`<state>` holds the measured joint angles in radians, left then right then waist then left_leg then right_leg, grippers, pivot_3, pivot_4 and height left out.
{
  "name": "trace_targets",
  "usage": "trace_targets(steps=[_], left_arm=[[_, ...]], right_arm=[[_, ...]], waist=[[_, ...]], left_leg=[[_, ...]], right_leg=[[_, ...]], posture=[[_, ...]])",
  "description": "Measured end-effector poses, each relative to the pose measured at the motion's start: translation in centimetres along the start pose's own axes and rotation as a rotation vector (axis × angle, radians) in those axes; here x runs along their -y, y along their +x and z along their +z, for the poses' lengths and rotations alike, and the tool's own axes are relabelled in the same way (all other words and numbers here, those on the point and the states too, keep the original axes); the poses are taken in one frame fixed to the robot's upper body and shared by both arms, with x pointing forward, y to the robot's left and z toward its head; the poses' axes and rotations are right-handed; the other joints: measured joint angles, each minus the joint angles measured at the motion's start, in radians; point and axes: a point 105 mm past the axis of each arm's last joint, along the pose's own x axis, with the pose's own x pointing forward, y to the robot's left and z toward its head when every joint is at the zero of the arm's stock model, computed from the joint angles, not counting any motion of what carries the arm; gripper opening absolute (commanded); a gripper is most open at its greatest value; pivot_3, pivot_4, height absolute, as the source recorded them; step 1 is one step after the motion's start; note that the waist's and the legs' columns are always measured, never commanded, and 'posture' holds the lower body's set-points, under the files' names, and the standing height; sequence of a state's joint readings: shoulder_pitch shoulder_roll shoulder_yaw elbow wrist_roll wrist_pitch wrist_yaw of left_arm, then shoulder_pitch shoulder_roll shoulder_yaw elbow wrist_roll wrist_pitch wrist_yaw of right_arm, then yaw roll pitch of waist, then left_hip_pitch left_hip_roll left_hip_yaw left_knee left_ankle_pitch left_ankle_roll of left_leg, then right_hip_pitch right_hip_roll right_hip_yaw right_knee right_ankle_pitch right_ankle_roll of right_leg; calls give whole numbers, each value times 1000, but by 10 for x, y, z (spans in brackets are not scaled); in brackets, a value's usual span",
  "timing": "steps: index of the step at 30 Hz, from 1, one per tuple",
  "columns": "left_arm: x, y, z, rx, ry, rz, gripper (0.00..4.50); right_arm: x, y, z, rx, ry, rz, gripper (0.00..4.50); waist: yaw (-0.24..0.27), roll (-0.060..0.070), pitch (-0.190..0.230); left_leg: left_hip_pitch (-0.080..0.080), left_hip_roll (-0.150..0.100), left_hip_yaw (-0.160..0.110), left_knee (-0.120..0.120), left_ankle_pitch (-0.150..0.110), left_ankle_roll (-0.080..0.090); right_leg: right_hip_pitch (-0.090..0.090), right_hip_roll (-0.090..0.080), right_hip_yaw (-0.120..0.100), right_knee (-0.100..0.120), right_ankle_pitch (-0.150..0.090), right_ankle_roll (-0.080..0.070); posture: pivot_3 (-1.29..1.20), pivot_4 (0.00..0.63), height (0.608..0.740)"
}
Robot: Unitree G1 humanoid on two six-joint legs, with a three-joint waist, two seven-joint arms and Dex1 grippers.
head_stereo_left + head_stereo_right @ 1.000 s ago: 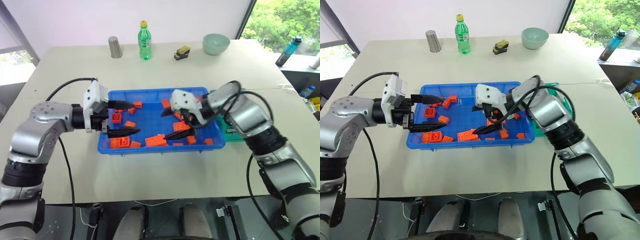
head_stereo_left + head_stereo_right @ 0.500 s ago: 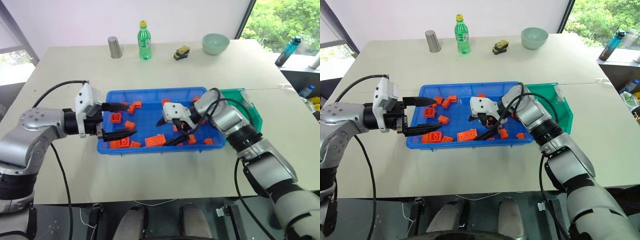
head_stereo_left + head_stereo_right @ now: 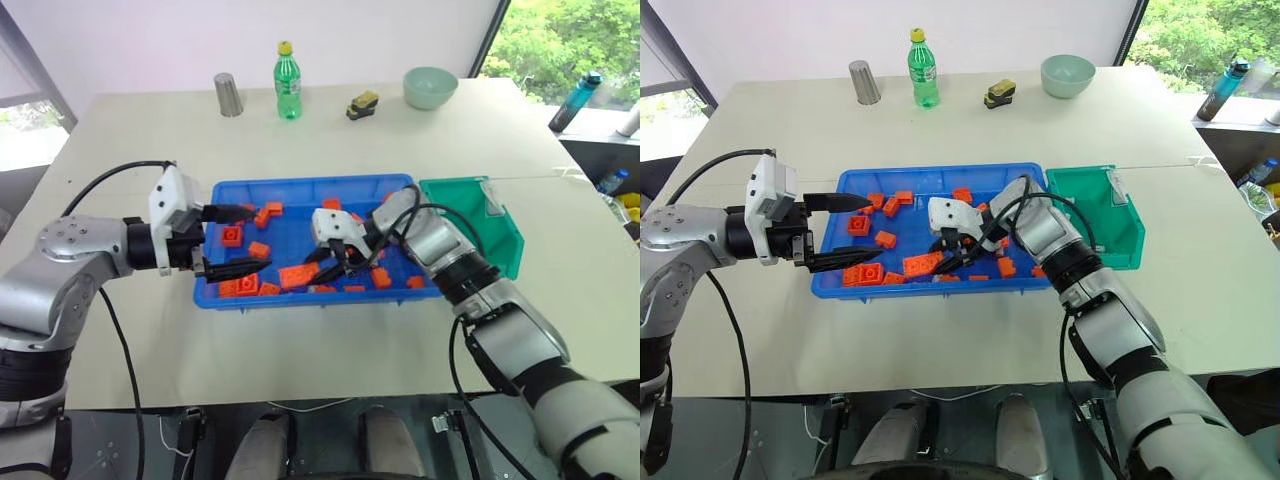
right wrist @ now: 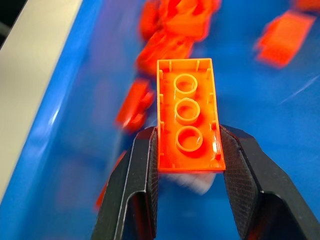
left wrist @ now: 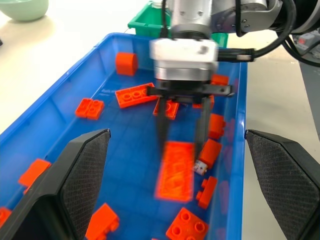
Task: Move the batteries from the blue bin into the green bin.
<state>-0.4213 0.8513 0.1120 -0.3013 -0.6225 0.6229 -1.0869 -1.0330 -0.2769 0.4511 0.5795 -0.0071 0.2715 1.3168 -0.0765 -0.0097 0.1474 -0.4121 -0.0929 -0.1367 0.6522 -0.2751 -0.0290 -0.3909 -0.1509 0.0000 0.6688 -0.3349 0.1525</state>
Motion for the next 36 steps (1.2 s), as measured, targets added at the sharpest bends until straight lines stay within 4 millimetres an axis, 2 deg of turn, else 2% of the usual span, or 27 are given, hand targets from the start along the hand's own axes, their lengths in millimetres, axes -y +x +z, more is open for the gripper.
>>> trace_targets(steps=[4, 7, 9, 11, 13, 18, 21, 24, 28, 36], left_arm=[[-2, 3, 3, 14, 7, -7, 4500], [-3, 5, 3, 18, 1, -9, 4500], [-5, 6, 6, 23, 8, -11, 4500], [-6, 6, 7, 28, 15, -12, 4500], [-6, 7, 7, 29, 14, -18, 4500], [-4, 8, 4, 21, 8, -35, 4500], [-3, 8, 2, 18, 2, -37, 4500], [-1, 8, 2, 18, 7, -41, 4500], [0, 8, 2, 15, 8, -43, 4500], [0, 5, 1, 3, 8, -35, 4500]], right_arm=[[18, 16, 23, 47, 1, -104, 1182], [23, 37, 23, 43, 36, -155, 1182], [24, 45, 17, 26, 66, -175, 2190], [25, 47, 13, 12, 68, -184, 2924], [25, 42, 11, 5, 37, -169, 2924], [25, 2, 1, -37, -114, -81, 2924], [18, -11, -7, -65, -204, -11, 2924], [10, -11, -19, -99, -261, 68, 2924], [7, -12, -37, -142, -309, 84, 2924], [2, -1, -30, -108, -419, 104, 2924]], waist=[[-1, 0, 0], [0, 0, 0], [0, 0, 0], [0, 0, 0], [0, 0, 0], [-2, 0, 0], [-13, 0, 0], [-26, 0, 0], [-32, 0, 0], [-41, 0, 0]], left_leg=[[0, 0, 0, -1, 0, 0], [0, 0, -2, -1, 0, 0], [0, -1, -2, 0, 0, 0], [0, -1, -2, 0, 0, 0], [0, -1, -2, 0, 0, 0], [0, -1, -2, 0, 0, 0], [0, 0, -2, 0, 0, 0], [0, 0, -2, 0, 0, 0], [0, 0, -2, 0, 0, -1], [2, 0, -2, 0, 1, -1]], right_leg=[[0, 0, 0, 0, 0, 0], [0, 0, 0, 0, 0, 0], [0, 0, 0, 0, 0, 0], [0, 0, 0, 0, 0, 0], [0, 0, 0, 0, 0, 0], [0, 0, 0, 0, 0, 0], [0, 0, -1, 0, 0, 0], [0, 0, -1, 0, 0, 0], [-1, 0, -1, 0, 0, 0], [1, 0, -1, 0, 0, 0]], posture=[[0, 150, 727], [0, 150, 727], [0, 150, 727], [0, 150, 727], [0, 150, 727], [0, 150, 727], [0, 150, 727], [0, 150, 727], [0, 150, 727], [0, 150, 727]])
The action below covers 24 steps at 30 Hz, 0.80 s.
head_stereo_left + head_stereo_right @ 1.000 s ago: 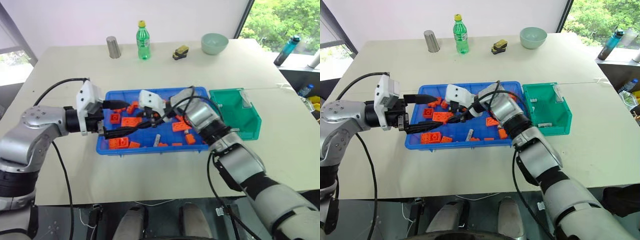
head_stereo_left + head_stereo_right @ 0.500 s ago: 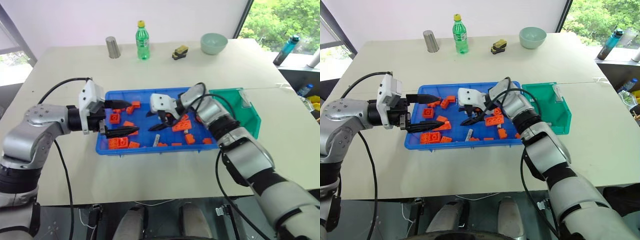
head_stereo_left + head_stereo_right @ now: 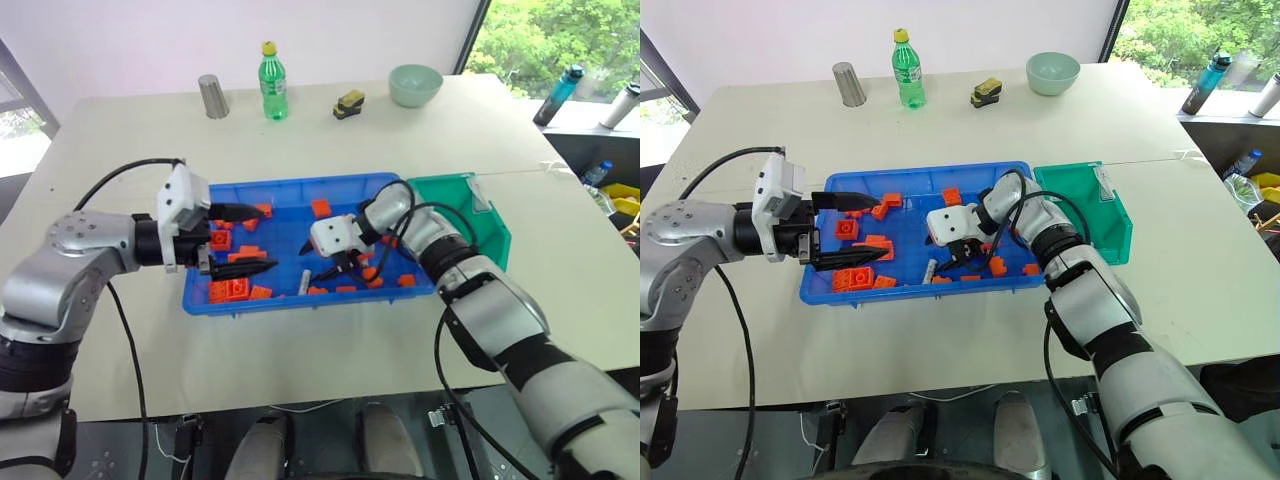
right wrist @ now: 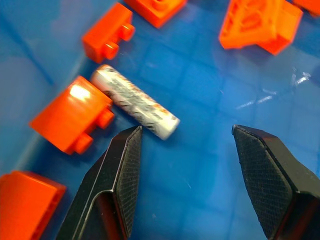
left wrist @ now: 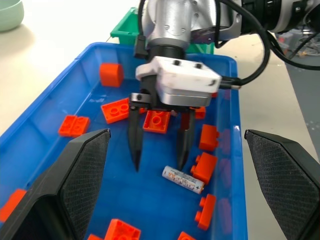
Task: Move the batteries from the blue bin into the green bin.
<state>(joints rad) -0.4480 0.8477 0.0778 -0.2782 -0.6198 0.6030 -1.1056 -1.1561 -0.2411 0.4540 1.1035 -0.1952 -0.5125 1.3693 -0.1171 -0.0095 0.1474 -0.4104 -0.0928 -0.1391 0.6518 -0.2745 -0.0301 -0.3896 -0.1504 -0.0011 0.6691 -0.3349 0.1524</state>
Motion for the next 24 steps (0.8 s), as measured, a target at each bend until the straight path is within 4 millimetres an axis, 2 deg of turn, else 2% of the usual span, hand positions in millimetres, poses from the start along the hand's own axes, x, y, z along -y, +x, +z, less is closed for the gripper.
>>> trace_targets(steps=[17, 18, 19, 23, 24], left_arm=[[2, -7, -8, -26, -26, 2, 4500], [2, -7, -8, -26, -26, 2, 4500], [2, -6, -8, -26, -26, 3, 4500], [2, -6, -8, -24, -25, 7, 4500], [2, -6, -8, -24, -25, 7, 4500]], right_arm=[[-10, 14, 17, 58, -117, 101, 2924], [-11, 14, 17, 53, -124, 109, 2416], [-12, 14, 16, 49, -128, 119, 2192], [-16, 17, 16, 48, -145, 141, 286], [-15, 18, 17, 50, -147, 128, 286]], waist=[[-8, 0, 0], [-8, 0, 0], [-8, 0, 0], [-8, 0, 0], [-7, 0, 0]], left_leg=[[1, 0, 0, 0, 0, 0], [1, 0, -1, 0, 0, 0], [1, 0, -1, 0, 0, 0], [1, 0, -1, 0, 0, 0], [1, 0, -1, 0, 0, 0]], right_leg=[[0, 0, 0, 0, 0, 0], [0, 0, 0, 0, 0, 0], [0, 0, 0, 0, 0, 0], [0, 0, 0, 0, 0, 0], [0, 0, 0, 0, 0, 0]], posture=[[0, 150, 727], [0, 150, 727], [0, 150, 727], [0, 150, 727], [0, 150, 727]])
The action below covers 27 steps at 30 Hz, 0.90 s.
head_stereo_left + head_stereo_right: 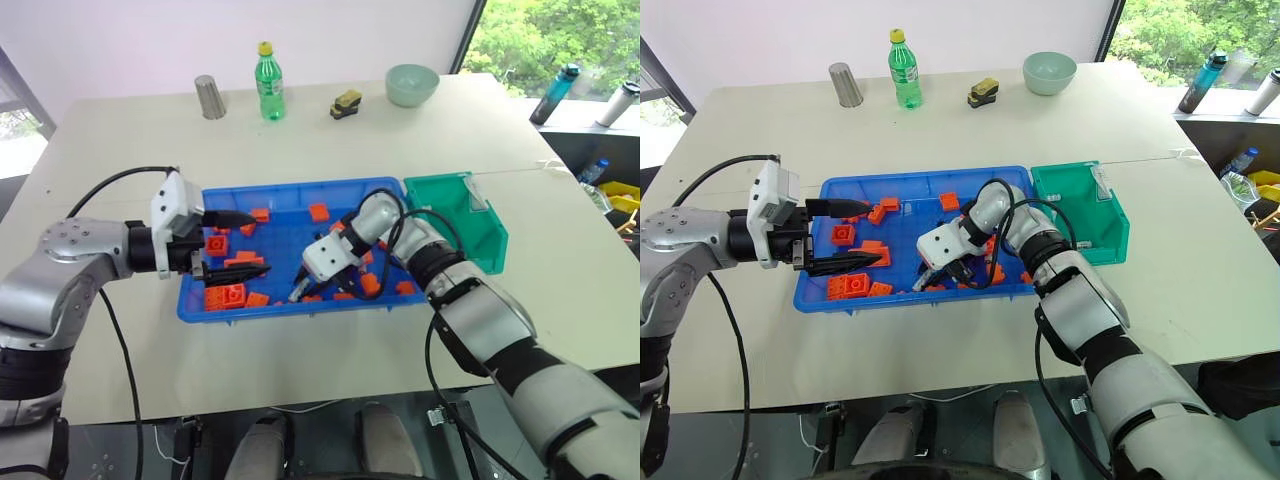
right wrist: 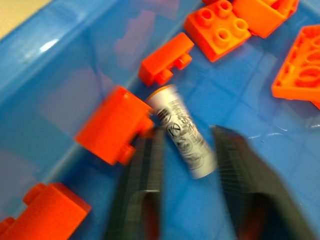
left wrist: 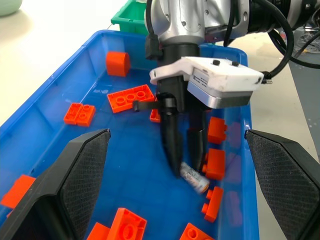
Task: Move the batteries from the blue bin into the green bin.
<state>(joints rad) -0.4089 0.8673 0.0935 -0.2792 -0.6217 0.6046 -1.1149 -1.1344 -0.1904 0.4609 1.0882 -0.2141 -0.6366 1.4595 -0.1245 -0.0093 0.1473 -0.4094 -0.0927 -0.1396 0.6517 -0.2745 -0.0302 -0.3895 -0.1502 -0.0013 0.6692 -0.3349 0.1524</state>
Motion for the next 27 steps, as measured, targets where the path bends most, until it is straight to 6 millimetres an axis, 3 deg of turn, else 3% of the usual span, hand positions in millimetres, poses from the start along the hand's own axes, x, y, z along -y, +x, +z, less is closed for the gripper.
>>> trace_targets(steps=[6, 9, 11, 13, 15, 18, 20, 25, 27], left_arm=[[0, 1, 0, 7, 2, 4, 4500], [-2, 3, 5, 22, 14, 3, 4500], [-3, 3, 7, 29, 19, 3, 4500], [-4, 4, 6, 39, 14, 5, 4500], [-5, 4, 5, 42, 10, 7, 4500], [-5, 6, 4, 54, 6, 4, 4500], [-6, 7, 2, 55, -3, 6, 4500], [-9, 13, 0, 63, -14, -7, 4500], [-11, 16, 3, 77, -8, -18, 4500]], right_arm=[[10, -4, -6, -14, 63, -102, 286], [21, -24, -18, -36, 188, -250, 286], [37, -53, -19, -12, 299, -406, 286], [53, -105, -9, 58, 428, -627, 286], [54, -150, 2, 102, 515, -801, 286], [33, -192, 2, 126, 681, -1006, 286], [-1, -217, -15, 49, 826, -1153, 286], [-65, -230, -36, -126, 1007, -1280, 286], [-79, -228, -38, -158, 1047, -1293, 286]], waist=[[2, 0, 0], [6, 0, 0], [7, 1, 1], [14, 1, 1], [27, 1, 0], [38, 1, 0], [59, 1, 0], [78, 1, 0], [78, 1, 0]], left_leg=[[0, 0, 0, 0, 0, 0], [0, 0, 0, 0, 0, 0], [-2, -1, 0, 1, 0, 0], [-2, -1, 0, 2, 0, 0], [-1, 0, 0, 1, 0, 0], [-2, -1, 0, -1, 0, 0], [-2, -2, 1, -1, 0, 1], [-3, -3, 3, 1, -1, 1], [-3, -2, 4, 1, -1, 1]], right_leg=[[0, 0, 0, 0, 0, 0], [1, 0, 0, 0, 0, 0], [0, -1, 0, 0, 0, 0], [-1, -1, 0, 1, 0, 0], [-1, -1, 0, 1, 0, 0], [0, -1, 0, 1, 0, 0], [0, -2, 1, 0, 0, 0], [-1, -3, 2, 0, 0, 0], [-1, -3, 2, 0, 0, 0]], posture=[[0, 150, 727], [0, 150, 727], [0, 150, 727], [0, 150, 727], [0, 150, 727], [0, 150, 727], [0, 150, 727], [0, 150, 727], [0, 150, 727]])
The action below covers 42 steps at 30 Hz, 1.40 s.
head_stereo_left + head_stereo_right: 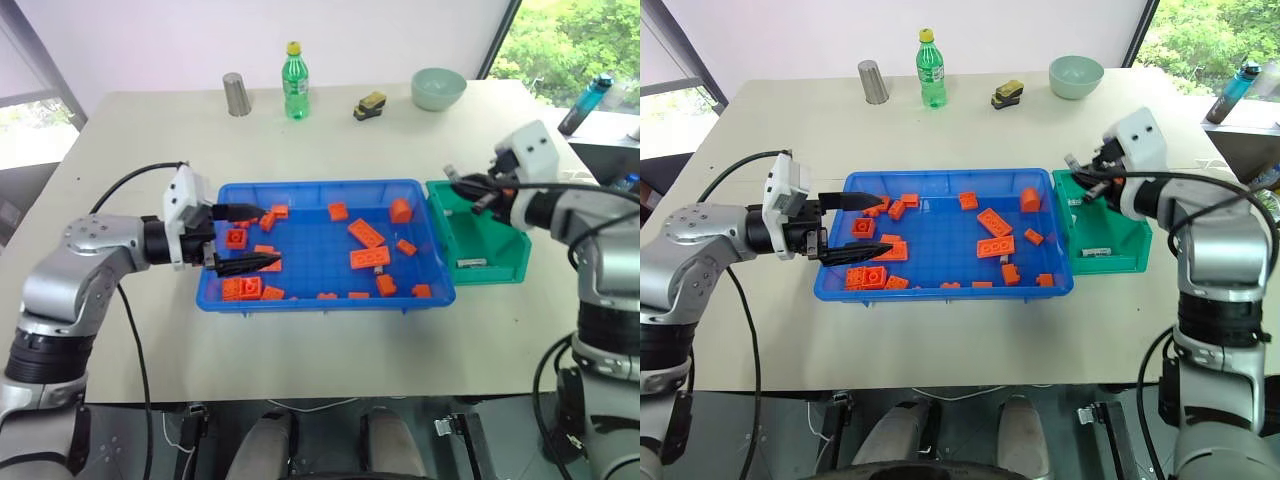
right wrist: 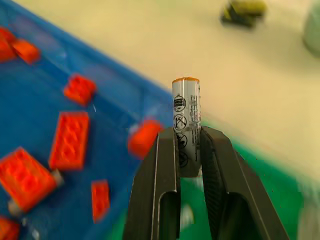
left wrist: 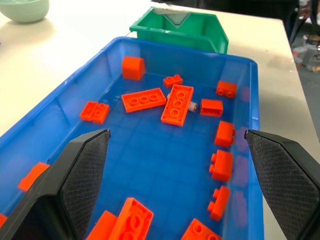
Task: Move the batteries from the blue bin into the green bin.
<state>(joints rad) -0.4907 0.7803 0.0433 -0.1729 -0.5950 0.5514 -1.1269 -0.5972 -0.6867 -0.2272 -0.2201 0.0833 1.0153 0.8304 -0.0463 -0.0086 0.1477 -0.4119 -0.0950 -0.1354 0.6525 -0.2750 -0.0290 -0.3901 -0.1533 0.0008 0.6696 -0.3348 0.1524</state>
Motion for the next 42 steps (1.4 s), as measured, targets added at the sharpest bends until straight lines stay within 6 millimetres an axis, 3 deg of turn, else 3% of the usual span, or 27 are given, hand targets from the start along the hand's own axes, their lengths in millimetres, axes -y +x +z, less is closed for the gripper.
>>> trace_targets(steps=[2, 5, 9, 12, 14, 18, 20, 23, 26, 31, 38, 42], left_arm=[[-2, 4, 2, 3, 13, -8, 4500], [-4, 9, 2, 16, 8, -16, 4500], [-5, 10, 2, 18, 10, -17, 4500], [-5, 10, 3, 17, 18, -18, 4500], [-5, 10, 3, 17, 20, -21, 4500], [-4, 8, 0, 12, 16, -17, 4500], [-3, 8, -1, 10, 13, -17, 4500], [-3, 8, -1, 7, 15, -14, 4500], [-2, 7, 0, 3, 24, -14, 4500], [1, 6, 3, -2, 40, -1, 4500], [3, -4, -2, -16, 27, 45, 4500], [3, -5, -2, -23, 27, 57, 4500]], right_arm=[[3, -6, -10, -23, 4, -44, 286], [7, -9, -30, -79, 33, -106, 1466], [11, -12, -41, -115, 11, -142, 3251], [15, -12, -32, -92, -29, -143, 3251], [11, -6, -16, -42, -59, -97, 3251], [-29, 11, 32, 96, -197, 163, 3251], [-55, 16, 40, 121, -253, 315, 3251], [-97, 27, 28, 102, -347, 573, 3251], [-119, 40, 14, 76, -367, 720, 3251], [-135, 70, 10, 65, -403, 800, 3251], [-137, 78, -31, -65, -468, 918, 3251], [-131, 82, -38, -94, -497, 919, 3251]], waist=[[1, 0, 0], [1, 0, 0], [1, 0, 0], [0, 0, 0], [-3, 0, 0], [-10, 0, 0], [-10, 0, 0], [-7, -1, 0], [-7, -1, 0], [-21, -1, 0], [-23, -1, 0], [-24, -1, 0]], left_leg=[[0, 0, 1, 0, 0, 0], [0, 0, 1, 0, 0, 0], [0, 0, 1, 0, 0, 0], [0, 1, 1, 0, 0, 0], [0, 1, 1, 0, 0, 0], [0, 2, 1, 0, 0, 0], [0, 1, 0, 0, 0, 0], [0, 1, 0, 1, 0, 0], [0, 1, 0, 1, 0, 0], [0, 1, -2, 0, 0, 0], [0, 1, -2, 0, 0, 0], [0, 1, -2, 0, 0, 0]], right_leg=[[0, 0, 0, 0, 0, 0], [0, 0, 0, 0, 0, 0], [0, 0, 0, 0, 0, 0], [0, 0, 0, 0, 0, 0], [0, 1, 0, 0, 0, 0], [1, 1, 0, -1, 0, 0], [1, 1, -1, -1, 0, 0], [2, 1, -1, -1, 0, 0], [2, 1, -1, -1, 0, 0], [1, 1, -2, -1, 0, 0], [1, 1, -2, -1, 0, 0], [1, 1, -2, -1, 0, 0]], posture=[[0, 150, 727], [0, 150, 727], [0, 150, 727], [0, 150, 727], [0, 150, 727], [0, 150, 727], [0, 150, 727], [0, 150, 727], [0, 150, 727], [0, 150, 727], [0, 150, 727], [0, 150, 727]])
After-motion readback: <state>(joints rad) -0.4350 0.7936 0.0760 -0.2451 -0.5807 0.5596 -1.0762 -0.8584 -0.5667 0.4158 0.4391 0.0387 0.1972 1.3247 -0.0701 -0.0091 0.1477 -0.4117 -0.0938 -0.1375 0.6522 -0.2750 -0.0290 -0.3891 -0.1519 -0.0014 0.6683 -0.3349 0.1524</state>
